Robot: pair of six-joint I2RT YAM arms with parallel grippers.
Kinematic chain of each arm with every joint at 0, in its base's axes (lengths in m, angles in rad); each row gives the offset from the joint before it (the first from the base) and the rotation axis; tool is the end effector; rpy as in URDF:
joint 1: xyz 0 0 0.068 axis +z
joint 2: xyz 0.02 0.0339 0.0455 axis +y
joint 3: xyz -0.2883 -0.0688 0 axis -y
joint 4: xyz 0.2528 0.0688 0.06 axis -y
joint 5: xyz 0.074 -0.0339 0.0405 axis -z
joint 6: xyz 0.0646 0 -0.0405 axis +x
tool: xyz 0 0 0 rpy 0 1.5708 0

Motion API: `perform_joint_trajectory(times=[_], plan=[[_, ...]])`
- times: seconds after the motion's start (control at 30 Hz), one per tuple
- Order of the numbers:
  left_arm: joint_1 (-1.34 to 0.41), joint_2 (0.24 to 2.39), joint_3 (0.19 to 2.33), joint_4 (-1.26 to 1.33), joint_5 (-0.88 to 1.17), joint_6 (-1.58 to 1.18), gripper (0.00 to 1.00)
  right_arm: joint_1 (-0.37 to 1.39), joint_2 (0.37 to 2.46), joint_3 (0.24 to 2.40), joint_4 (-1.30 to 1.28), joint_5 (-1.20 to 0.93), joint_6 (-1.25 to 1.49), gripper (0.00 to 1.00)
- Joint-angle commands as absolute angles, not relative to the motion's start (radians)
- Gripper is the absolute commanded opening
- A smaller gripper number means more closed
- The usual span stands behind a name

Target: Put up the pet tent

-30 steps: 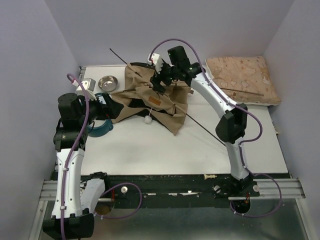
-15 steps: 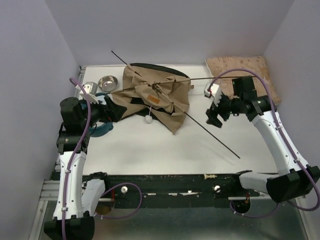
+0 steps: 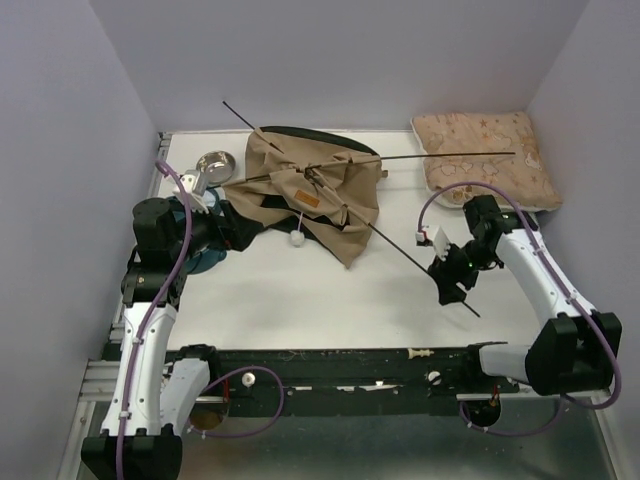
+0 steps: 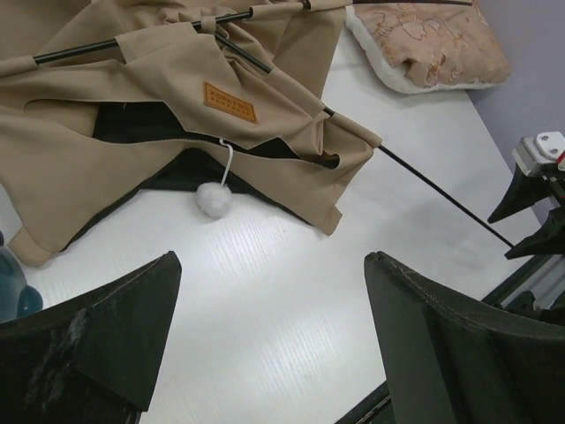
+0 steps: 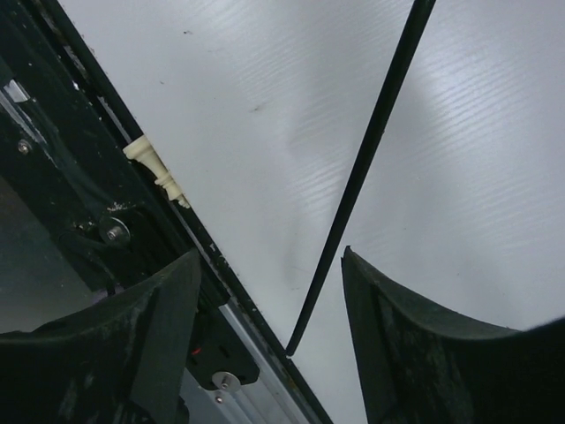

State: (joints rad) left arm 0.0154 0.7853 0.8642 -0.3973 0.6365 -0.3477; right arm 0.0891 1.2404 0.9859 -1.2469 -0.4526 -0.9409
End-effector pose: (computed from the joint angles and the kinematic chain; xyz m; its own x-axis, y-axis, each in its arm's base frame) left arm 0.1836 -0.0356 0.3576 -0.4824 -0.2815 -0.8295 0.4124 0.7625 -0.4985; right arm 0.1921 0.0455 0.2489 -0.4962 -0.7740 -0.3934 -0.8679 0.4543 0.2009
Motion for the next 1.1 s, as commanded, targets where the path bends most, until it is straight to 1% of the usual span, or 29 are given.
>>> perform_joint_trajectory(times=[0.0,0.07,0.13,0.17,0.2,0.23,0.3,0.37,0.43,0.5,0.63,0.7,0.73,0.77,0.8,0.87,0.9,1.0,1.07], plan=[[0.014,0.839,0.929,-0.454,0.581,-0.229,0.98,0.077,1.339,1.022,-1.171,-0.443,-0.899,0.63],[0.023,0.944,1.046,-0.596,0.590,-0.050,0.98,0.078,1.380,1.049,-1.164,-0.448,-0.876,0.47],[0.041,1.070,1.161,-0.749,0.649,0.099,0.92,0.075,1.408,1.071,-1.172,-0.457,-0.876,0.31],[0.047,1.115,1.208,-0.815,0.669,0.148,0.89,0.075,1.416,1.074,-1.181,-0.466,-0.883,0.21],[0.052,1.152,1.235,-0.853,0.678,0.169,0.87,0.074,1.423,1.074,-1.186,-0.485,-0.896,0.08],[0.057,1.169,1.244,-0.857,0.680,0.161,0.86,0.074,1.430,1.074,-1.187,-0.498,-0.903,0.01],[0.057,1.155,1.207,-0.800,0.701,0.121,0.84,0.074,1.448,1.086,-1.186,-0.546,-0.905,0.01],[0.054,1.103,1.122,-0.680,0.748,0.059,0.82,0.074,1.459,1.121,-1.183,-0.603,-0.902,0.01],[0.052,1.049,1.025,-0.550,0.765,-0.030,0.82,0.074,1.470,1.167,-1.169,-0.649,-0.879,0.01],[0.048,1.029,0.979,-0.480,0.765,-0.061,0.82,0.075,1.488,1.218,-1.155,-0.678,-0.854,0.01],[0.043,1.061,1.003,-0.483,0.704,-0.043,0.83,0.074,1.523,1.276,-1.128,-0.693,-0.841,0.01],[0.044,1.098,1.066,-0.524,0.645,0.039,0.86,0.074,1.549,1.302,-1.132,-0.661,-0.845,0.01],[0.046,1.132,1.109,-0.581,0.602,0.107,0.88,0.074,1.563,1.325,-1.159,-0.652,-0.870,0.02],[0.055,1.169,1.171,-0.627,0.566,0.188,0.91,0.074,1.572,1.345,-1.189,-0.652,-0.891,0.09],[0.069,1.224,1.234,-0.691,0.545,0.268,0.93,0.074,1.575,1.362,-1.202,-0.658,-0.888,0.24],[0.110,1.358,1.400,-0.826,0.525,0.449,0.93,0.081,1.575,1.379,-1.201,-0.673,-0.847,0.66],[0.127,1.429,1.470,-0.888,0.525,0.512,0.94,0.092,1.581,1.387,-1.197,-0.670,-0.824,0.74],[0.172,1.558,1.630,-1.008,0.534,0.629,0.94,0.141,1.600,1.390,-1.221,-0.620,-0.811,0.75],[0.178,1.583,1.658,-1.022,0.534,0.649,0.94,0.143,1.598,1.362,-1.261,-0.579,-0.840,0.76]])
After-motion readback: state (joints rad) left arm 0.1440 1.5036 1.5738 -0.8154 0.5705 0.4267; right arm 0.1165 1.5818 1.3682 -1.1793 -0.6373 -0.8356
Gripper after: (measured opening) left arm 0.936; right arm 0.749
